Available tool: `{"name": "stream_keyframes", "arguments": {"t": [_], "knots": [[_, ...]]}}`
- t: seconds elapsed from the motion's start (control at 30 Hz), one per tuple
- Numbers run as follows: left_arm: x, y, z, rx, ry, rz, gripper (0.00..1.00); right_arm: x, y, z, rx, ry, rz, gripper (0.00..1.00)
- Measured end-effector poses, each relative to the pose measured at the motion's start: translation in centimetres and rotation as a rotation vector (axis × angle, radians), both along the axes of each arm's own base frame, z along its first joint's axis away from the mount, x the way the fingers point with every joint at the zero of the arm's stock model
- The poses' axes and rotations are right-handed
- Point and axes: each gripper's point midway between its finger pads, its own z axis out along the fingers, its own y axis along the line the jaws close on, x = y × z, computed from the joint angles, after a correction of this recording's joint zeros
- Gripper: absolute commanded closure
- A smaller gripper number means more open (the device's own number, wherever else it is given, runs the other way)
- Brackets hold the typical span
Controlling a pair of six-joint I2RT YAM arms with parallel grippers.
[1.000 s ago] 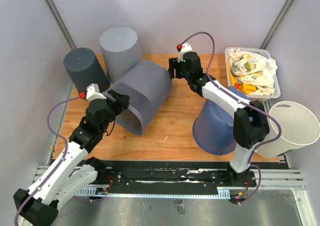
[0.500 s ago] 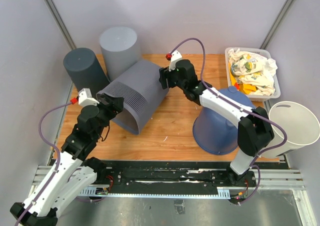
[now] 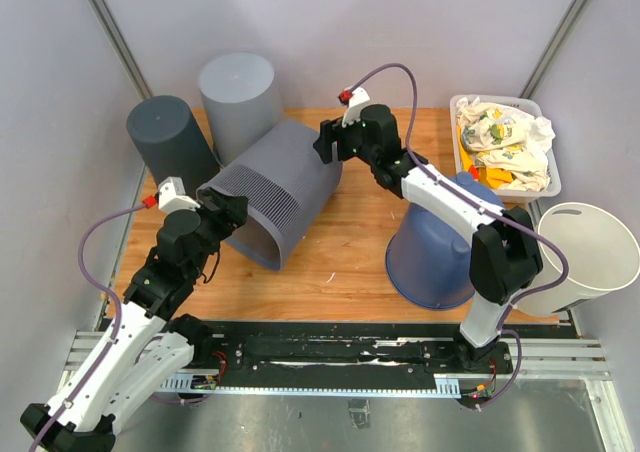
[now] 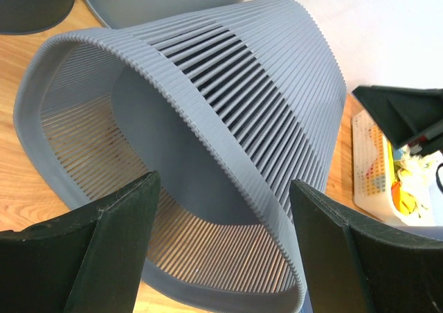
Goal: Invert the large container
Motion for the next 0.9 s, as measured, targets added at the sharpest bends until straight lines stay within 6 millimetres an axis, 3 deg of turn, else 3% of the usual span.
{"name": "stream_keyframes", "arguments": {"t": [0.27,0.5,0.7,0.9], "knots": [[0.3,-0.4,-0.5,0.005,0.018,-0.009,0.21,4.2,0.7,2.8,0.131,-0.003,0.039,0.26],[0.9,-0.9,-0.8,-0.005,0.027,-0.017,0.22,5.6,2.5,0.6,0.207,0.089,0.111,0.27],[1.1,-1.0,-0.4,-0.017,0.011,-0.017,0.22,5.6,3.9,-2.1,0.254,0.191,0.169,0.28],[1.6,-1.3,-0.9,-0.010,0.026,-0.018,0.22,5.0,4.6,-1.8,0.318,0.218,0.216,0.29]]}}
